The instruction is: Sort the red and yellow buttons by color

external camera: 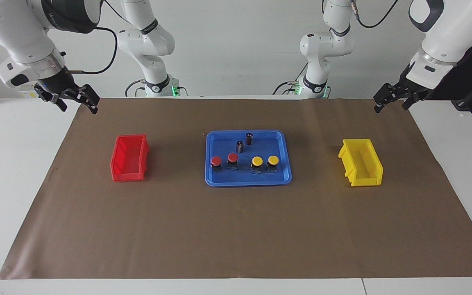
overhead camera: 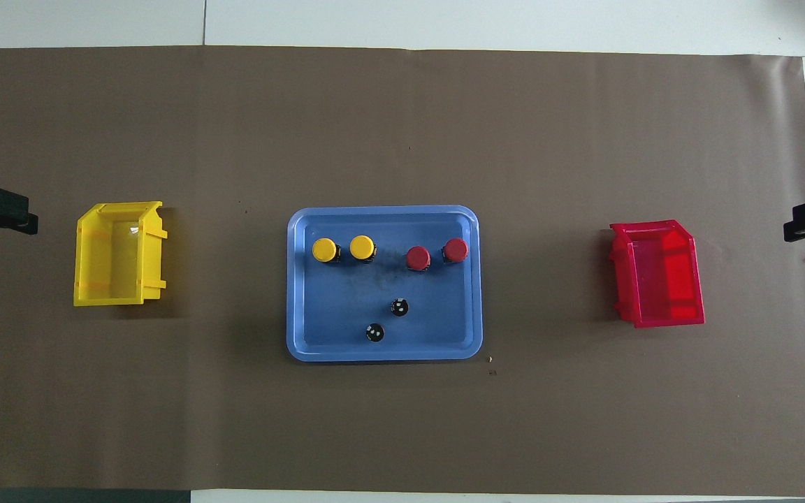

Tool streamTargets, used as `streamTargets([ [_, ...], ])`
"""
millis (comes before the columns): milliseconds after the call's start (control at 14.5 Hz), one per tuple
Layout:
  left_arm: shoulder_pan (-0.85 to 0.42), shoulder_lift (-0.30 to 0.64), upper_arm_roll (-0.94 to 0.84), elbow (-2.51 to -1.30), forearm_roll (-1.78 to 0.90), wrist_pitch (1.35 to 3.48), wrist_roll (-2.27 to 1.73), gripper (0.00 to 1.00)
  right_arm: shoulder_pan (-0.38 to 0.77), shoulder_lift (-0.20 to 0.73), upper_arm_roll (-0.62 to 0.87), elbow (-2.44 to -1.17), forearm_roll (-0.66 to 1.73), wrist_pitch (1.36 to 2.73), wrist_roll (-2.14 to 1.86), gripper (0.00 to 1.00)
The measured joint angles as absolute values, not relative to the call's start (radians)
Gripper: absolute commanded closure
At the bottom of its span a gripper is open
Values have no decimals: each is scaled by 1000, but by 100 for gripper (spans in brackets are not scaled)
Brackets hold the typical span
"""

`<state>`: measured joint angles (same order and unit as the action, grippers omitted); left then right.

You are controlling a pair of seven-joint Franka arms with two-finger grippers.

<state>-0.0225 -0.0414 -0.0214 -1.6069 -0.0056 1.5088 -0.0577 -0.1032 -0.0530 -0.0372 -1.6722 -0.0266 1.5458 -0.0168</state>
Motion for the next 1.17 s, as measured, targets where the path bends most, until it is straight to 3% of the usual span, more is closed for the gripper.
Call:
streamTargets([
  [895, -23, -68, -21, -1603, -6, 1496, -58, 1, -91, -53, -20, -1672, -26, 1549, -17, 0],
  [1170, -23, -71, -21, -1604, -6, 1493, -58, 1, -7, -41, -6, -1660, 1, 1587, 33, 0],
])
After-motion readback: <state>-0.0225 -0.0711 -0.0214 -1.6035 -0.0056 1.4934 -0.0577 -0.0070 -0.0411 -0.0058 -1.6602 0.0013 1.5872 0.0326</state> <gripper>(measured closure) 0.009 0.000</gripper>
